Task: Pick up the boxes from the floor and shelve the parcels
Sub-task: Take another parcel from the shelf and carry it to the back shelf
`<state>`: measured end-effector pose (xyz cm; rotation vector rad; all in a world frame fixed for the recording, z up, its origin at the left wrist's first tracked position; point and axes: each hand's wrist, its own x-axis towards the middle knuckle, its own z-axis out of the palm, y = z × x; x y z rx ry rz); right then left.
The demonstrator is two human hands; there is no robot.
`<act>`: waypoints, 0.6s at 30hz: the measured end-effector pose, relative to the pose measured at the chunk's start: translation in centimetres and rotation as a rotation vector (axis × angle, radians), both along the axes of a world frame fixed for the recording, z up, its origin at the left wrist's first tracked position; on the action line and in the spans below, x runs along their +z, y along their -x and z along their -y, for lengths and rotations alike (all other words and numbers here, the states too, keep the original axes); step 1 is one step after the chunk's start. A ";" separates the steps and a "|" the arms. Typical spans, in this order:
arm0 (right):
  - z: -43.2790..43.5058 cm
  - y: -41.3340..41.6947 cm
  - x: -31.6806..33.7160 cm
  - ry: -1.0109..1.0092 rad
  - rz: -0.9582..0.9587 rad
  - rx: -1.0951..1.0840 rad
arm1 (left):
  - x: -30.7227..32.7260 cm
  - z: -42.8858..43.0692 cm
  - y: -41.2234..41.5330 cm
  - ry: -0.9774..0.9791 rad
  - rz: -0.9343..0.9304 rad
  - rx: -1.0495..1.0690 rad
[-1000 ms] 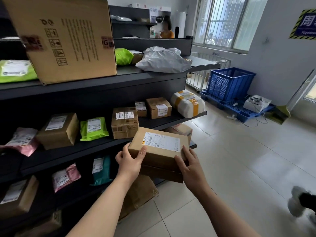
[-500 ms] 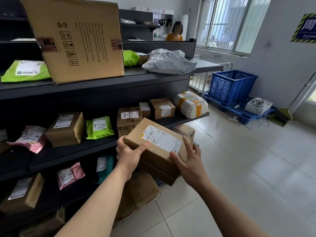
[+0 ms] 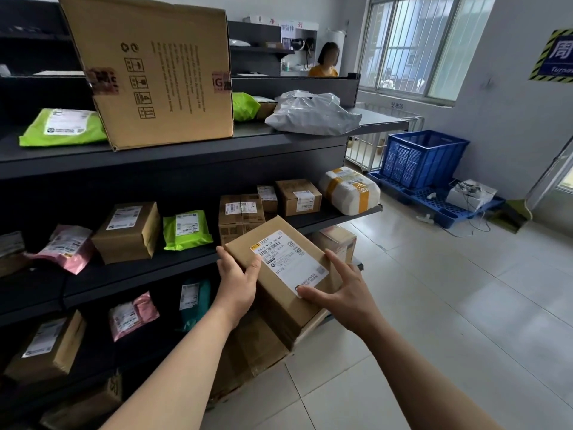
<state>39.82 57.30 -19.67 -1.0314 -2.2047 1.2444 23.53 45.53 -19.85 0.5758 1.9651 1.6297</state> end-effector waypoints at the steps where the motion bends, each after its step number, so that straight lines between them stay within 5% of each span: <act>1: 0.2 0.0 -0.1 -0.024 0.004 0.001 | -0.1 -0.1 -0.4 -0.001 -0.011 -0.004; 18: -1.4 1.3 -2.7 -0.060 -0.058 0.197 | 0.0 0.3 -1.1 0.152 -0.190 0.090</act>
